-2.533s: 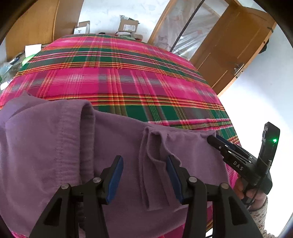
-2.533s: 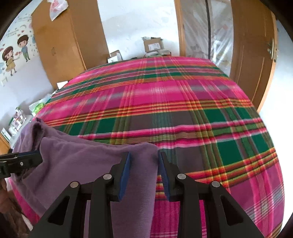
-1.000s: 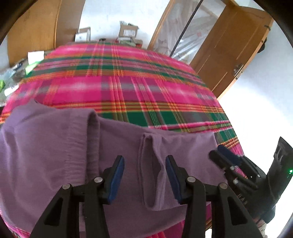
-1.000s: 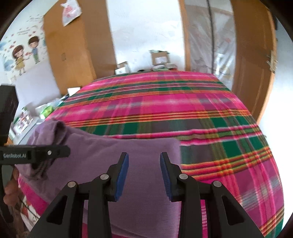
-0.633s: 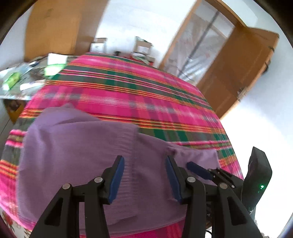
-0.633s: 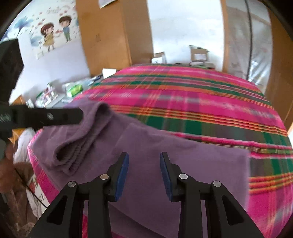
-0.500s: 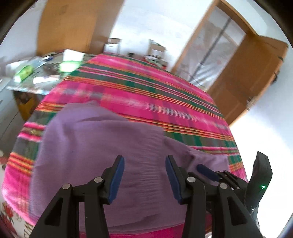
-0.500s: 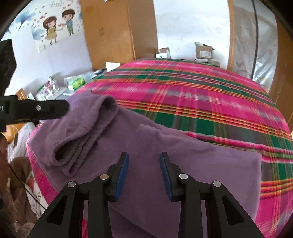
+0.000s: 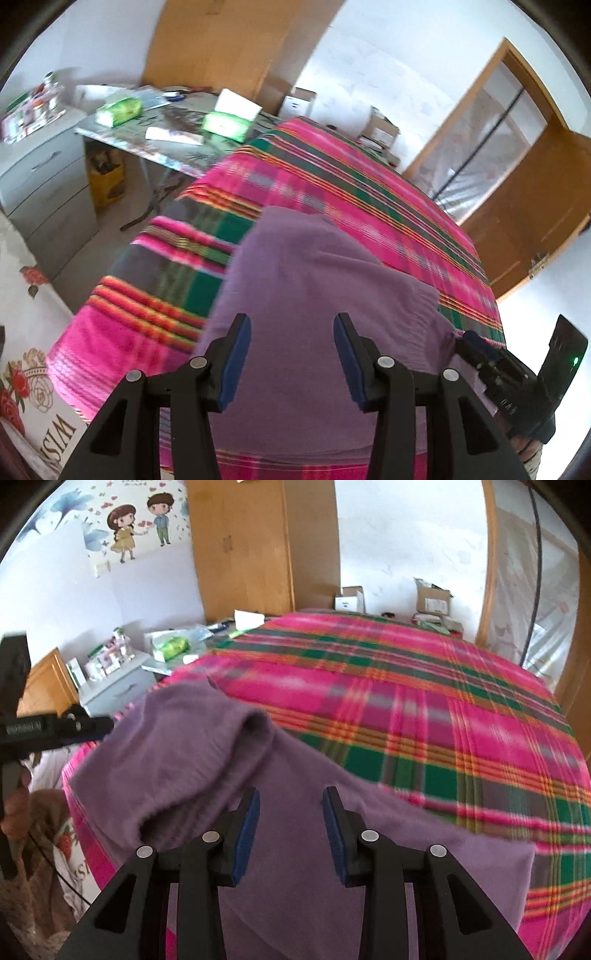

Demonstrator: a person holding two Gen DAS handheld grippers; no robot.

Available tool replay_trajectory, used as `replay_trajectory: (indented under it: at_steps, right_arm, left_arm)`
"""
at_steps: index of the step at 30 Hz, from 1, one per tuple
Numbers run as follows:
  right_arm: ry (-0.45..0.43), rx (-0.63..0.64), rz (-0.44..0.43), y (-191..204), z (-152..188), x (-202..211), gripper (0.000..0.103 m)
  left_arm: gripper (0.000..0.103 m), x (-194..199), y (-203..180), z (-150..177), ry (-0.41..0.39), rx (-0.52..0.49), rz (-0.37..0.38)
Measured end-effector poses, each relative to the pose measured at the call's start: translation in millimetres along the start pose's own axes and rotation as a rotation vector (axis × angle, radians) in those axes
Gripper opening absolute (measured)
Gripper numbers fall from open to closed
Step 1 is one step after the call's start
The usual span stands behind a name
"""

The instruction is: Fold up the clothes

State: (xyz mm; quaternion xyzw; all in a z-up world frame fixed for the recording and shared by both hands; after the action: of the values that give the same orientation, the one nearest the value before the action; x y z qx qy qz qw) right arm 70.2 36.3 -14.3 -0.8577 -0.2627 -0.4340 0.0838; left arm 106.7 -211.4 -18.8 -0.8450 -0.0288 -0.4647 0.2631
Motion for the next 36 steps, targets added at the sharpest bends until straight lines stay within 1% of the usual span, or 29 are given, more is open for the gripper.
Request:
replay_trajectory:
  at_steps: [6,7,9,14,16,18,19,21,24,28,30,31,33,36]
  right_arm:
    - [0.029,-0.077,-0.203,25.6,-19.2,-17.8,0.036]
    - [0.035,-0.080,-0.221,29.5,-21.3,-21.0,0.036]
    - [0.047,-0.082,-0.219,32.9,-25.0,-29.4,0.036]
    - [0.081,-0.142,-0.259,34.1,-32.5,-46.8,0.035]
    - [0.079,-0.146,-0.285,38.4,-33.3,-47.0,0.025]
    - [0.079,-0.137,-0.306,45.6,-33.3,-46.0,0.011]
    - [0.076,-0.128,-0.310,49.0,-33.7,-44.9,0.009]
    - [0.062,-0.138,-0.323,49.8,-35.8,-39.6,0.006]
    - [0.034,-0.184,-0.361,46.0,-39.9,-26.7,0.005]
    - [0.039,-0.261,-0.444,43.9,-35.6,-9.9,0.005]
    - [0.052,-0.302,-0.479,42.9,-31.1,-8.1,0.005]
    - [0.064,-0.318,-0.470,40.4,-28.6,-12.4,0.005]
    - [0.088,-0.339,-0.400,32.4,-23.6,-25.9,0.005]
    - [0.125,-0.341,-0.343,29.9,-16.4,-42.8,0.005]
  left_arm:
    - [0.047,-0.9,26.5,-2.1,0.005,0.043,-0.004]
    - [0.047,-2.0,28.9,-1.7,0.008,0.044,-0.002]
    - [0.047,-3.8,32.7,-1.0,0.016,0.046,0.002]
    - [0.047,-7.0,38.9,-1.5,0.032,0.043,0.006]
    - [0.047,-9.0,39.9,-0.6,0.040,0.044,0.008]
    - [0.047,-10.7,40.9,0.0,0.047,0.043,0.010]
    - [0.047,-11.5,41.3,0.3,0.050,0.042,0.012]
    - [0.047,-12.9,42.3,0.7,0.055,0.040,0.015]
    - [0.047,-14.3,43.3,1.8,0.064,0.036,0.017]
    - [0.047,-14.1,48.2,0.6,0.065,0.045,0.018]
    - [0.047,-15.4,50.3,1.1,0.070,0.049,0.014]
    - [0.047,-16.4,51.2,1.8,0.075,0.050,0.012]
    - [0.047,-17.4,51.4,2.8,0.080,0.047,0.017]
    - [0.047,-17.1,51.7,3.7,0.083,0.040,0.017]
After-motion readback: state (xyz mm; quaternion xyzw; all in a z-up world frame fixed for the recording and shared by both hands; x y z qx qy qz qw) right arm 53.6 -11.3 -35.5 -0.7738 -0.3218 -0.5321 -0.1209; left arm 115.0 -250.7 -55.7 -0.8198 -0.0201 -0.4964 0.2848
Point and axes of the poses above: each gripper's, at about its wrist camera, not at the fingertips, and x roughly against the way its jaws point, y to its left, z to its underside, the point moved 10 cm from there along -x, roughly the way its jaws point, and after that the axes turned 9 degrees about y, right-handed, at the moved point
